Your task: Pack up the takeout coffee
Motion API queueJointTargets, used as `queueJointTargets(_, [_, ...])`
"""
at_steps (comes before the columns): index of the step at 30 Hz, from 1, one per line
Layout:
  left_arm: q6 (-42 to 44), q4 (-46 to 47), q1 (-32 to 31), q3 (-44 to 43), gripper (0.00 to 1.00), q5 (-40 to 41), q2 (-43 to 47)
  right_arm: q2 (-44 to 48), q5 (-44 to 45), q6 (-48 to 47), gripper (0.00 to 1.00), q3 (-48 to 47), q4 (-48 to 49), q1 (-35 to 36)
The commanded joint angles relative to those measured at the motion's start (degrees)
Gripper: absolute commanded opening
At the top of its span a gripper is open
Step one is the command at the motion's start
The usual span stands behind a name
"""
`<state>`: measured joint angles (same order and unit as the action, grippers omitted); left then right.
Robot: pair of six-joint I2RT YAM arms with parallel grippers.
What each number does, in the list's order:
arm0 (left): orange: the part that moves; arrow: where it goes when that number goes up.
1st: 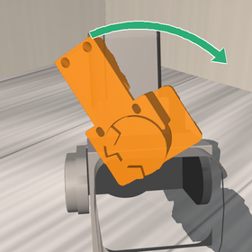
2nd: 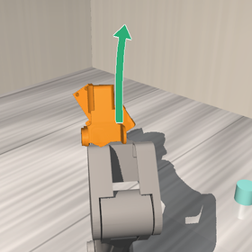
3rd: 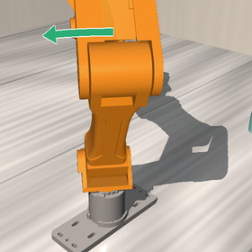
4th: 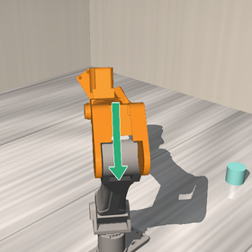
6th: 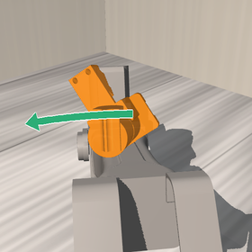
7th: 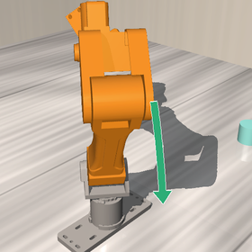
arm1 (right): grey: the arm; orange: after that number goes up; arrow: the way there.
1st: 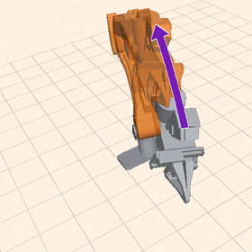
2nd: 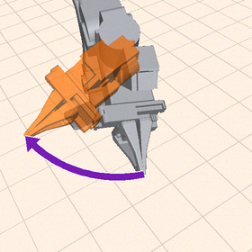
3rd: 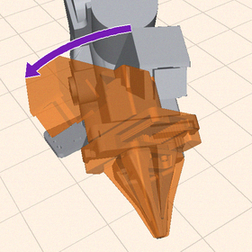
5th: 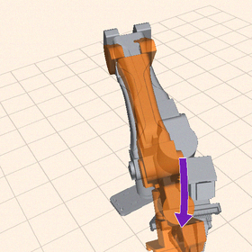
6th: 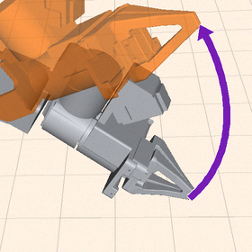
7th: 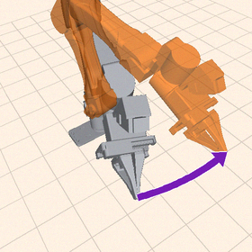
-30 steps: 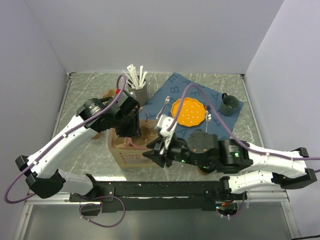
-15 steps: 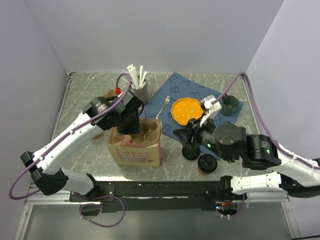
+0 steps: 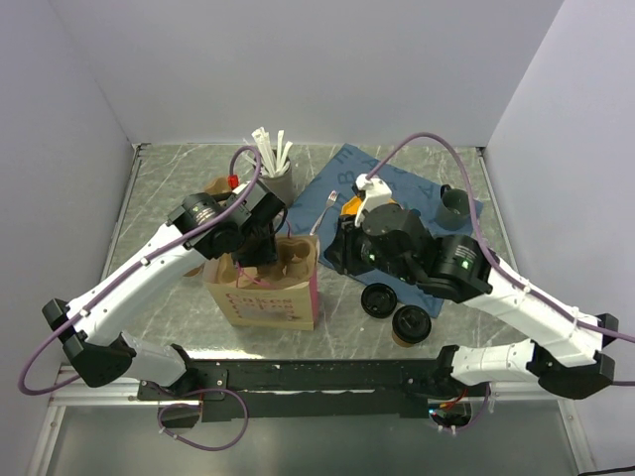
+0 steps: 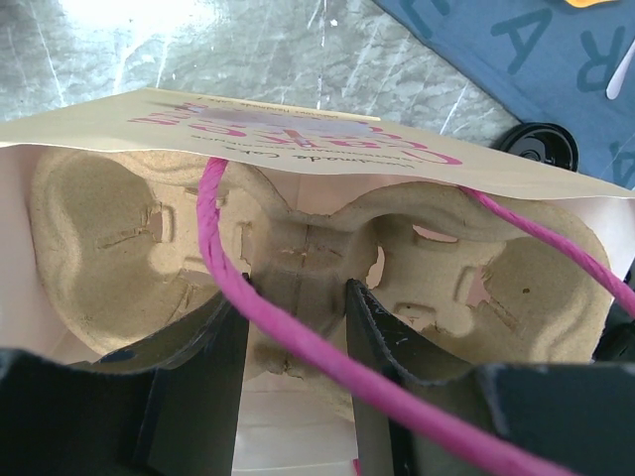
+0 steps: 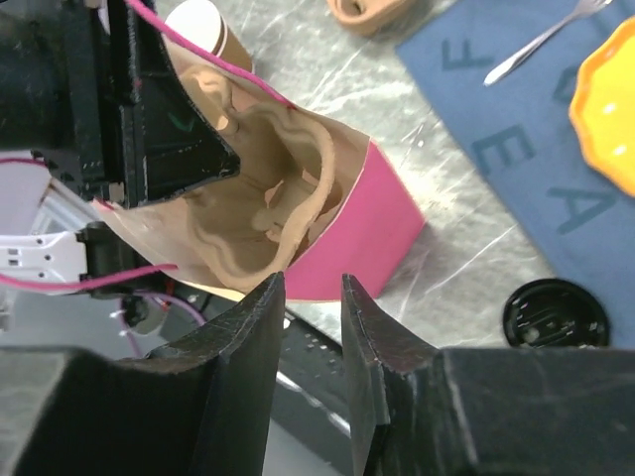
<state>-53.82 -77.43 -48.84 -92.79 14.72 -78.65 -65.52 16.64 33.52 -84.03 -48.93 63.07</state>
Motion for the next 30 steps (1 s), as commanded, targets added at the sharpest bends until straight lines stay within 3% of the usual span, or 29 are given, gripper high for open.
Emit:
queueJointTargets(1, [-0.1,-1.1,-0.3,-0.3,0.17,1.9,-1.1,-2.0,-3.5,4.8,0.36,-2.8,-0.5,-2.3])
queueJointTargets(23, [0.8,-1.2,-0.3,-1.0,0.16,2.7,-2.1,-9.5,-3.2,5.4,0.36,-3.7,0.5,-5.1])
queueJointTargets(27, [1.1,-1.2,-0.3,-0.5,0.15,3.4,-2.3,-10.7,-3.4,5.1,0.13,-4.4,0.1,-5.1])
queueJointTargets(30, [1.4,-1.2,-0.3,0.2,0.15,3.9,-2.6,-10.4,-3.5,4.8,0.02,-4.5,0.3,-5.1])
